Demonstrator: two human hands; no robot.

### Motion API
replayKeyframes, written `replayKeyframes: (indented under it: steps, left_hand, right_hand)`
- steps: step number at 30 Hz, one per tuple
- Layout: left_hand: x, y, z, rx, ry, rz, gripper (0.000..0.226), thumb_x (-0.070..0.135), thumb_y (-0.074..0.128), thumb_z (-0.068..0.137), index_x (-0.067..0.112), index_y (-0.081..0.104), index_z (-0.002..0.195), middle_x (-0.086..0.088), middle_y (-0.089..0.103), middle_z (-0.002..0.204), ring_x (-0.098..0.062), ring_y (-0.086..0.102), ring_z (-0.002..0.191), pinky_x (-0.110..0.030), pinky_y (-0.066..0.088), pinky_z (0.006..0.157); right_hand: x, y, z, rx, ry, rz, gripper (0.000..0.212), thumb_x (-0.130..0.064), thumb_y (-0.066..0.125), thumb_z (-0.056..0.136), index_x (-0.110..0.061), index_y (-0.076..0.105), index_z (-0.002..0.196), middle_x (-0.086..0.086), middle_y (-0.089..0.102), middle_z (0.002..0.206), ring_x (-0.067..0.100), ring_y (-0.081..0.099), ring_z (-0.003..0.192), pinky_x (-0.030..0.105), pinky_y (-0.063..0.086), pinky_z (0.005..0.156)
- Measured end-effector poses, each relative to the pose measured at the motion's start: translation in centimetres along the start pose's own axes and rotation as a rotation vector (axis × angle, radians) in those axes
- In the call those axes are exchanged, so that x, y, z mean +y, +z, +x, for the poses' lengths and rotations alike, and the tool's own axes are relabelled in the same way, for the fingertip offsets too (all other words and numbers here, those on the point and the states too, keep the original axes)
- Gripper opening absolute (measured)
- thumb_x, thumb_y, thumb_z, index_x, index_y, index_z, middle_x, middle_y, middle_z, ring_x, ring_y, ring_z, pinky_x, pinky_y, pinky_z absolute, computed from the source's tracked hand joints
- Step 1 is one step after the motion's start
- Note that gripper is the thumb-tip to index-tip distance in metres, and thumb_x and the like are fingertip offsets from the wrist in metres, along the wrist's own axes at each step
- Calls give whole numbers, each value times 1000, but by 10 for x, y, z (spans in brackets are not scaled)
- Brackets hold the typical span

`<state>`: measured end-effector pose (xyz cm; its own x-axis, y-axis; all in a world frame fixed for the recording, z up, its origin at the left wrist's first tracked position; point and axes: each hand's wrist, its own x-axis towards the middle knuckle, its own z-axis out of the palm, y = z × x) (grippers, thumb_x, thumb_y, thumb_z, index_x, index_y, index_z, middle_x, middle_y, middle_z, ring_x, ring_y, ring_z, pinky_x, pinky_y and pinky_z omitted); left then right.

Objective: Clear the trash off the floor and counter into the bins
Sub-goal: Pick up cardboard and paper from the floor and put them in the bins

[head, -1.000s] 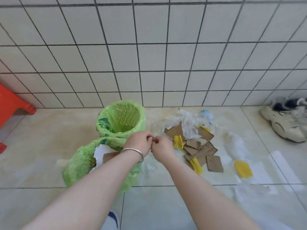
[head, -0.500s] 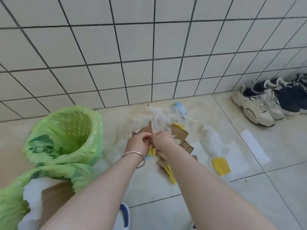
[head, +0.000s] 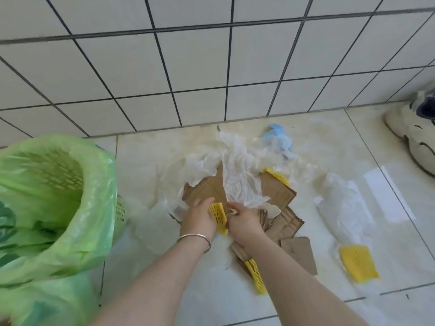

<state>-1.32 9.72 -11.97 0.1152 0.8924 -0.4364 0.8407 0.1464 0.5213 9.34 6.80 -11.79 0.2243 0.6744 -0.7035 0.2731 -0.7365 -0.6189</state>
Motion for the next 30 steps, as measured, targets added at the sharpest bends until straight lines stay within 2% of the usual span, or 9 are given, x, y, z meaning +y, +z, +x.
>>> replayKeyframes:
  steps: [5,10,12,16,19,21,24,27,30]
  left_hand:
    - [3,0,42,50,31,7,48,1,35,91,17,49,135,1,41,145,-16,39,133,-23,29,110]
    - [-3,-10,73,120,25,53,55,2,37,90,13,33,144,-1,28,154,-19,27,141,-25,23,114]
    - [-6,-15,81,134,-14,55,57,5,39,91,13,27,147,-2,25,155,-20,23,142,-26,21,114]
    - [-5,-20,94,144,-108,-4,62,12,49,89,15,24,147,-7,28,152,-24,27,140,-31,27,112]
    - [-5,-19,104,190,-138,-16,58,21,53,89,14,32,142,-9,34,145,-27,35,134,-36,35,106]
    - [-7,-16,107,151,-172,-30,57,32,55,87,13,36,138,-9,37,143,-28,41,130,-38,38,103]
    - [-12,-8,103,23,-146,35,72,51,63,78,18,40,138,-5,37,142,-25,40,130,-38,39,105]
    - [-18,-5,95,-32,-101,126,91,61,70,65,26,34,140,-1,36,141,-23,33,132,-37,39,106]
    - [-25,-6,87,-44,-67,158,88,59,74,61,29,38,135,-1,36,138,-23,34,130,-36,39,105]
  right_hand:
    - [-12,5,19,-88,19,-39,51,-14,38,94,-26,33,144,4,57,96,13,54,63,19,39,44]
    - [-28,-12,31,88,42,160,64,-10,34,94,-31,12,150,1,59,69,9,50,50,22,42,47]
    - [-32,-23,38,152,64,239,59,-11,33,94,-27,17,149,1,62,66,12,53,54,23,42,45]
    - [-34,-46,56,277,165,265,38,-20,36,96,-3,40,130,7,68,84,21,56,67,37,53,69]
    - [-30,-63,66,365,140,299,45,-20,37,95,-18,30,140,12,67,103,23,56,67,29,46,57]
    - [-25,-70,71,396,88,295,58,-21,38,94,-32,18,147,10,66,107,23,56,71,32,48,64]
    - [-17,-73,71,394,47,112,50,-23,43,94,-28,36,143,4,63,111,21,56,87,39,51,85]
    - [-6,-73,65,368,-1,-55,36,-22,47,93,-19,53,129,-2,58,102,15,53,82,30,43,78]
    - [2,-65,56,280,-33,-257,40,-39,57,88,-19,58,122,-1,62,108,17,55,105,30,44,85]
